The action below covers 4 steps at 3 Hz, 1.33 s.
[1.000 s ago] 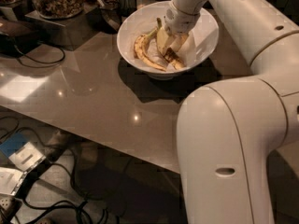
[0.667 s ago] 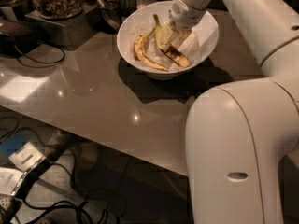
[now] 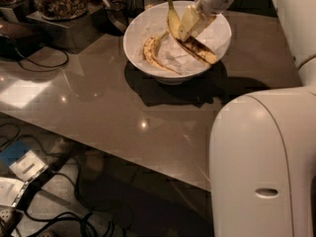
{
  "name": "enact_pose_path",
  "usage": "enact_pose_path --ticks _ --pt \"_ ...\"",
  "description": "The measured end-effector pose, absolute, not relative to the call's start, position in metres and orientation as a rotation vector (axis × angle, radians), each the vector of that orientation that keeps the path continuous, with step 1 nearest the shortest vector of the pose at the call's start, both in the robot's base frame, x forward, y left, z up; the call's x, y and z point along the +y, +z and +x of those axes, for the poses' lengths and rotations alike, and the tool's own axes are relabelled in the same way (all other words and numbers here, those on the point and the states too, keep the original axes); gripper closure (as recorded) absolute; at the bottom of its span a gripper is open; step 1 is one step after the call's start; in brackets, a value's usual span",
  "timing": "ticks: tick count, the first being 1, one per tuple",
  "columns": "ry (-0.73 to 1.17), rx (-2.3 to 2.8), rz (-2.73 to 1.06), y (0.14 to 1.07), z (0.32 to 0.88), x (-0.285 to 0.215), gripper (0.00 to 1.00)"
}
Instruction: Pick banana from white bowl
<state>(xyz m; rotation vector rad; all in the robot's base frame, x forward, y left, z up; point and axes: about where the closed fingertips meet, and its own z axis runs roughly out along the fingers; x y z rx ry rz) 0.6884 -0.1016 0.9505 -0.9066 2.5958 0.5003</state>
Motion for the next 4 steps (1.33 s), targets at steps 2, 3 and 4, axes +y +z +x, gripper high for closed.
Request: enact_pose_path --ticks 2,3,4 --pt "0.417 2.551 -0.955 0.972 0.685 -0.102 1.0" --pt "0.329 2.512 -1.01 0.995 0.676 -0.098 1.0" --pt "0.329 2.512 -1.01 0.995 0.676 -0.098 1.0"
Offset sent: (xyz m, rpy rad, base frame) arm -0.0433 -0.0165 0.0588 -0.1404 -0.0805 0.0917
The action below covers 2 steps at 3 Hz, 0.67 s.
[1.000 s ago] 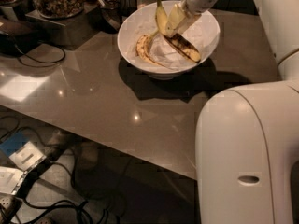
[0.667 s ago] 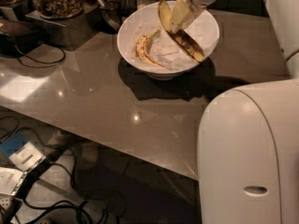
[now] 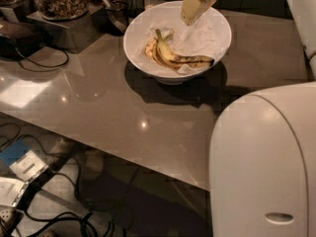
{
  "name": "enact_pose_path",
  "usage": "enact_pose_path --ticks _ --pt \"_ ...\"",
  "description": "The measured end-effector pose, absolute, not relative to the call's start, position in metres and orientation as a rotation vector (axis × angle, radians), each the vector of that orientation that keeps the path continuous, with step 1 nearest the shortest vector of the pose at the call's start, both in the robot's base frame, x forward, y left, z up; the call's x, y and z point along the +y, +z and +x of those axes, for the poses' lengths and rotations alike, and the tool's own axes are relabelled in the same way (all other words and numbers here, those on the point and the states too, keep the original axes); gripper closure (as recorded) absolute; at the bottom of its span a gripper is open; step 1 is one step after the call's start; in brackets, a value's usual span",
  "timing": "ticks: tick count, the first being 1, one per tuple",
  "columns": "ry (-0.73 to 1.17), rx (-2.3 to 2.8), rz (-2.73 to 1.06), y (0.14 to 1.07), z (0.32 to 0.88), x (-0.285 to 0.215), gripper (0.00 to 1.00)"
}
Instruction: Pick banana from white bowl
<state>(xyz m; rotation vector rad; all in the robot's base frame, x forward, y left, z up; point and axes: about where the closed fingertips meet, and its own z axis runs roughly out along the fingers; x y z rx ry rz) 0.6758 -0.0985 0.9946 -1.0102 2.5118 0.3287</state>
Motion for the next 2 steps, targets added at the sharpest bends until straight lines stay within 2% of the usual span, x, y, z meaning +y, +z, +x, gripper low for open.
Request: enact_pose_path --ticks 1,2 --pt "0.329 2.512 -1.01 0.9946 0.6758 -0.0985 0.81" --pt "0.329 2.512 -1.01 0.9946 0.6758 -0.0985 0.58"
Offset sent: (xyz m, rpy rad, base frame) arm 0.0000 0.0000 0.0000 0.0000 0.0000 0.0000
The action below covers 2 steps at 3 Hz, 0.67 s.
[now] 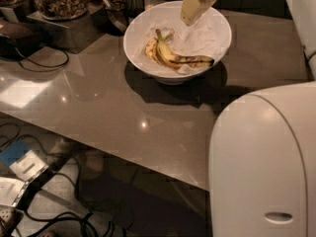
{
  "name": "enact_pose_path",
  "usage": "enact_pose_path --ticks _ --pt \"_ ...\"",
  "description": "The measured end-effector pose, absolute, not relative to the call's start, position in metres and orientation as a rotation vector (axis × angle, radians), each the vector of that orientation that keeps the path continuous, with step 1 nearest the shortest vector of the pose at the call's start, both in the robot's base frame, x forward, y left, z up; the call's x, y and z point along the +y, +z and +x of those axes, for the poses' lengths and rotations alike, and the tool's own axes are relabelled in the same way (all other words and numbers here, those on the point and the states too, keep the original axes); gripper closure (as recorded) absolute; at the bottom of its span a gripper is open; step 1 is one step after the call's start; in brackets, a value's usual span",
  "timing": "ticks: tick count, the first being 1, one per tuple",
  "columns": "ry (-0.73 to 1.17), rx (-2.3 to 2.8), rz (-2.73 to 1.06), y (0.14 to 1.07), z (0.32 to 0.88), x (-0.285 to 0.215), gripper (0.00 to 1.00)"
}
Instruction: Pick banana from white bowl
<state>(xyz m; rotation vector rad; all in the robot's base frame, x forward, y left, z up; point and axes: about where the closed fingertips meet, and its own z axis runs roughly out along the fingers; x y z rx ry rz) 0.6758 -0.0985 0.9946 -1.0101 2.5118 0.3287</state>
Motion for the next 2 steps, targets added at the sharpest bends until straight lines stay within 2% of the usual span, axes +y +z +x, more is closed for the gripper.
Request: enact_pose_path --ticks 2 --pt "0.329 2.512 -1.01 0.9946 0.6759 -0.0985 0.12"
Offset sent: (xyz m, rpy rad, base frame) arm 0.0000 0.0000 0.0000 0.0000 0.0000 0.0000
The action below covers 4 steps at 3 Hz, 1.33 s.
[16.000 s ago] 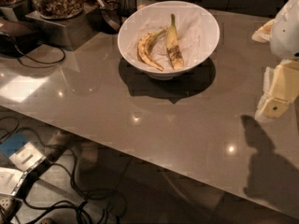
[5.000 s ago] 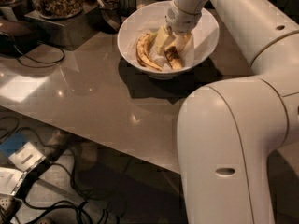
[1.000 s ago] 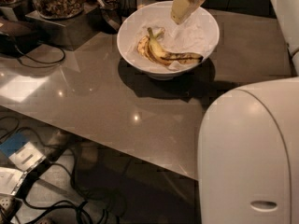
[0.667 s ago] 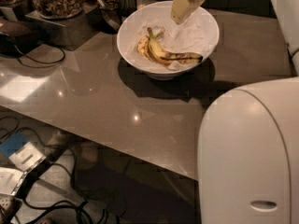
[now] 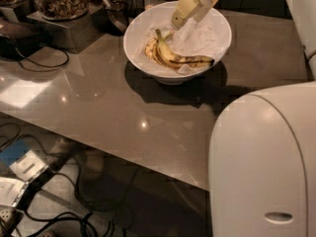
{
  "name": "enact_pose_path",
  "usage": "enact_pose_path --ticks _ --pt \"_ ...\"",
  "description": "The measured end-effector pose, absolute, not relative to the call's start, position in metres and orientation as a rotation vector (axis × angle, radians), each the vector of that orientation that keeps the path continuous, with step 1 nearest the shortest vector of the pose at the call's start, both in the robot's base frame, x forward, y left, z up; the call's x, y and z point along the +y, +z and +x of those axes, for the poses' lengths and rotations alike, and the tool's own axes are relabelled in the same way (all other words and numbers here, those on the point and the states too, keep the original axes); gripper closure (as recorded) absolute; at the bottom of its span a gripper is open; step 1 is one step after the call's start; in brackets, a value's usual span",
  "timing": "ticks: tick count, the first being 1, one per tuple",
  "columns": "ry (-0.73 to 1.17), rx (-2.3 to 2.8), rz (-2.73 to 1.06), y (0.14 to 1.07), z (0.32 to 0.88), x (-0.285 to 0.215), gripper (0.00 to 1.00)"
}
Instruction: Pick banana from white bowl
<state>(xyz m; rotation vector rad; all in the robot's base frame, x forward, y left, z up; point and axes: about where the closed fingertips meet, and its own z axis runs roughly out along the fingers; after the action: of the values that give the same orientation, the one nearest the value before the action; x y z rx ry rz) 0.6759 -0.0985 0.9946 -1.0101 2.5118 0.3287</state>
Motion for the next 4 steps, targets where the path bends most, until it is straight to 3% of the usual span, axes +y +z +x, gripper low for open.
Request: enact_pose_path --ticks 1,4 --pt "0.329 2.512 -1.01 0.995 0.676 -0.098 0.0" --pt "0.246 2.542 -1.006 0.969 0.691 -0.089 0.0"
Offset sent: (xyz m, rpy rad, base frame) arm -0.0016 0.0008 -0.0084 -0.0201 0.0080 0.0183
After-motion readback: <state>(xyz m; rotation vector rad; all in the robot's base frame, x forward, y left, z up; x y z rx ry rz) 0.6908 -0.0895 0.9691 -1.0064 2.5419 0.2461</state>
